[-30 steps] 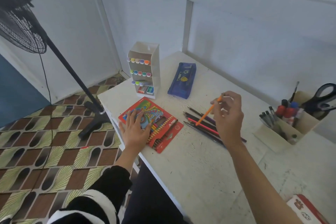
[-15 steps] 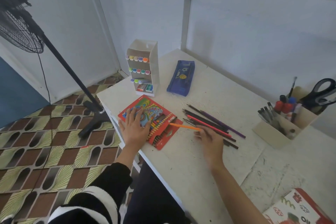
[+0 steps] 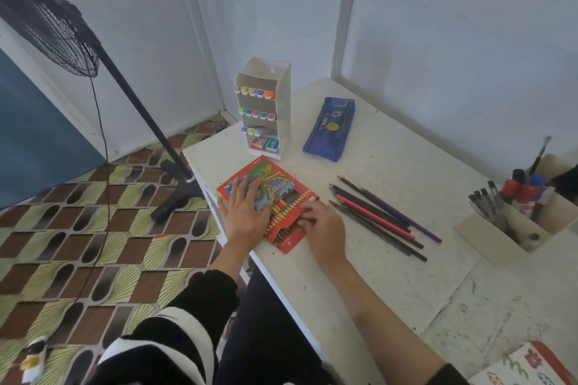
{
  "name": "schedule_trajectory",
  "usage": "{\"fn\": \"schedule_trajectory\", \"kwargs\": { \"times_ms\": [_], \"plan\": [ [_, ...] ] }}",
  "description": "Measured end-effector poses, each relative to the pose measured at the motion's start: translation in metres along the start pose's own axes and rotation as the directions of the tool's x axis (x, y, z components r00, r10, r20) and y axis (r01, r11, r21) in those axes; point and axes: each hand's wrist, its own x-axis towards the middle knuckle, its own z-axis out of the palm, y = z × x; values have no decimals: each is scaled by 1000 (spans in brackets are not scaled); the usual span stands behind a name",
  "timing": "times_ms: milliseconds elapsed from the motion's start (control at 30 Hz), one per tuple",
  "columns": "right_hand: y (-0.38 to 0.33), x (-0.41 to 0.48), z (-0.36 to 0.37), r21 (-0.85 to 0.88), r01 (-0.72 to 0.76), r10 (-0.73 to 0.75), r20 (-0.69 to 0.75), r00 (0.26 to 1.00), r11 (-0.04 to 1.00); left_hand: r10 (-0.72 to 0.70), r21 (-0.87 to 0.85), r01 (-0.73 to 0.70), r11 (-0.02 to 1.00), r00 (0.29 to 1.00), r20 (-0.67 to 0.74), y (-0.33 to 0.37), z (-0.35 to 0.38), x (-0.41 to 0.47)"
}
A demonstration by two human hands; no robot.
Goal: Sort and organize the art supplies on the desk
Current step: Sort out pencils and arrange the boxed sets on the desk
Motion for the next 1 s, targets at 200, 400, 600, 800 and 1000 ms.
{"fn": "schedule_trajectory", "kwargs": {
  "times_ms": [200,400,600,800,1000],
  "plan": [
    [20,11,-53,-174,95,-121,-144,982,980,9,-18,-9,1000,1000,-15,0,0,0],
    [65,42,-116,-573,-234,179,-152,972,785,4,-15,-4,1000,1000,-8,-2,2,1],
    [62,41,-118,-545,-273,231,-147,962,792,5,-3,-5,1000,1000,-2,0,1,1],
    [50,41,-127,-504,-243,199,-141,970,829,8,4,-8,1000,1000,-2,-1,0,1],
    [7,30,-144,77,29,-21,-105,994,997,9,19,-9,1000,1000,-2,-1,1,1]
  ]
}}
